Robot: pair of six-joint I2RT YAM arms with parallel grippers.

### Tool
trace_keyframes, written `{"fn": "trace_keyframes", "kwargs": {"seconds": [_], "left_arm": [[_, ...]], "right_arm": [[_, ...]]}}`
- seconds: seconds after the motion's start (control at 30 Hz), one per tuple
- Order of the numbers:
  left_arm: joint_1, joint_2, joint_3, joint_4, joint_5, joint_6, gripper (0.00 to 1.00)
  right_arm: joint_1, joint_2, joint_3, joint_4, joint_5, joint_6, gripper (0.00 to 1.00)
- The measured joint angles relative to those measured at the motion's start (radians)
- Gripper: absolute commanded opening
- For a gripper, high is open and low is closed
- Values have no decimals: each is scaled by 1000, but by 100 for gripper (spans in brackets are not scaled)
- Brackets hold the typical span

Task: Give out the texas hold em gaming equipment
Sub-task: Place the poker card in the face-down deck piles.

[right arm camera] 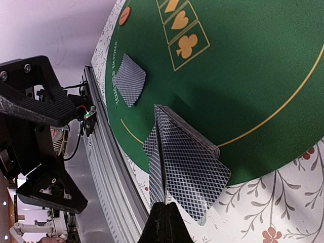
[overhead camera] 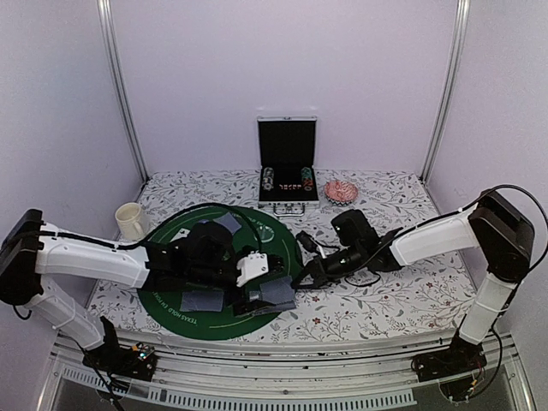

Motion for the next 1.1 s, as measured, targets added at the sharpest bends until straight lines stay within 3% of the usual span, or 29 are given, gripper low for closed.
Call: {"fn": "trace_keyframes", "kwargs": {"seconds": [0.33,0.47,0.77,0.97,1.1], "left_arm": [[-1,215,56,-27,-35,77,98],[4,251,57,-28,-29,82,98],[21,234,47,-19,8,70,98],[31,172,-12,0,27,47,98],[32,156,-51,22,21,35,98]], "right_arm": [[-2,112,6,33,-82,24,3],[-2,130,16,19,-79,22,17],[-3,127,67,-85,28,-7,63],[16,126,91,-156,150,-2,78],[62,127,122,-172,238,4,82]]}}
